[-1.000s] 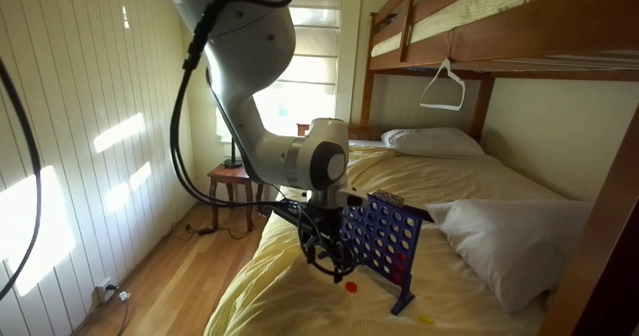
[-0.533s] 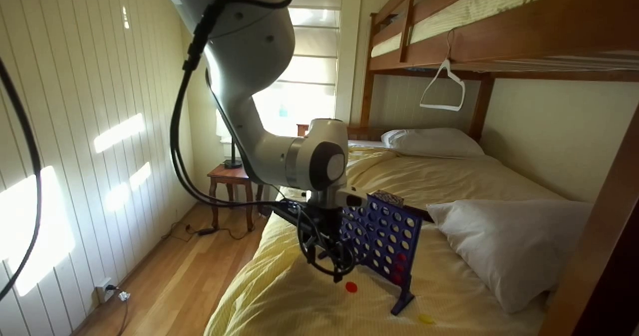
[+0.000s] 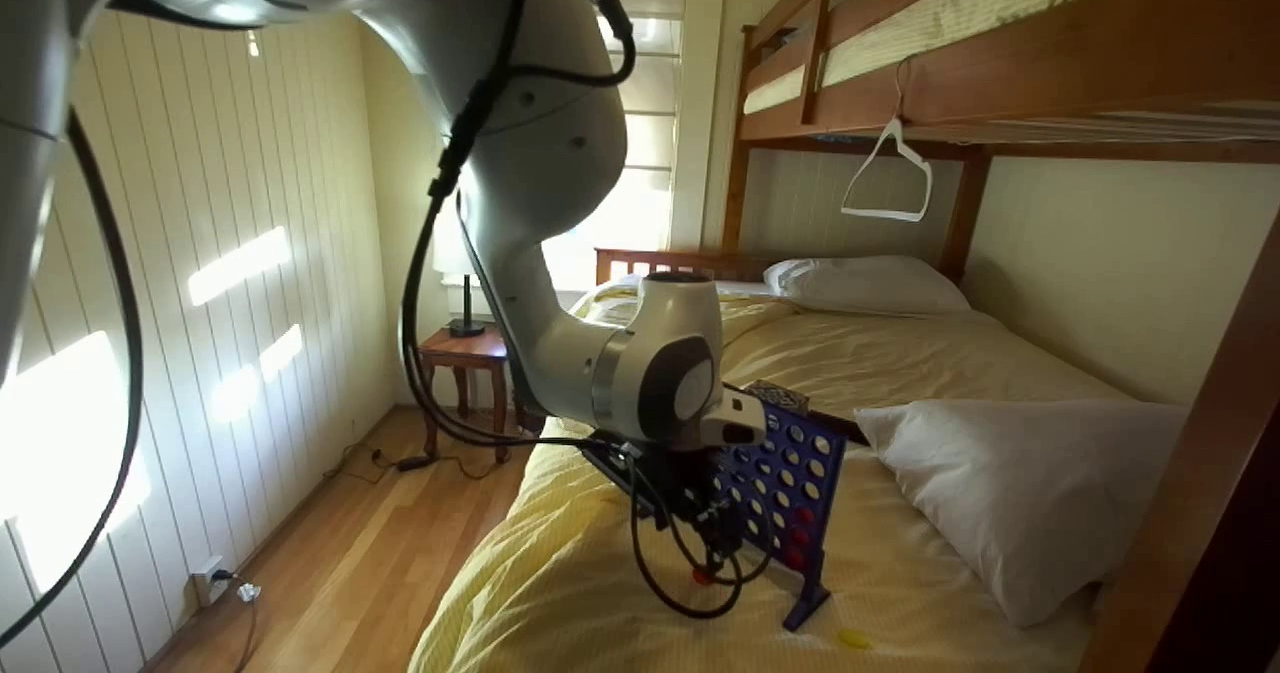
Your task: Put one orange ring inside the blue gameboard.
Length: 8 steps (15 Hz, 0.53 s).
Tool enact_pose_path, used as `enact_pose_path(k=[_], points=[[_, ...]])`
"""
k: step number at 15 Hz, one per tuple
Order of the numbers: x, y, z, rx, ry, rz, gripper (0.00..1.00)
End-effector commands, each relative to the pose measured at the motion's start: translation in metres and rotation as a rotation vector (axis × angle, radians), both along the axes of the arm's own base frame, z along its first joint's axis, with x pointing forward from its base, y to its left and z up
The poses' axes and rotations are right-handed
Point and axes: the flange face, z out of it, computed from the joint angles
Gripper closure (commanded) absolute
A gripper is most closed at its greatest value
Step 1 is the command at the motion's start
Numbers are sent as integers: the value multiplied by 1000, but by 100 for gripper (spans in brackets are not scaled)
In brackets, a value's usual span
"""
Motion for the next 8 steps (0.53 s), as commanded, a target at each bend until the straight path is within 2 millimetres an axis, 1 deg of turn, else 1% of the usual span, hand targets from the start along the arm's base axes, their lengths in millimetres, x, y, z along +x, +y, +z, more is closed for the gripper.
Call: enact_pose_path(k=[1,4,8], points=[[13,-12,-21,2,-63,29,0],[21,-16,-35,-3,-94,70,0],[32,-16,-49,-1,-108,108,0]])
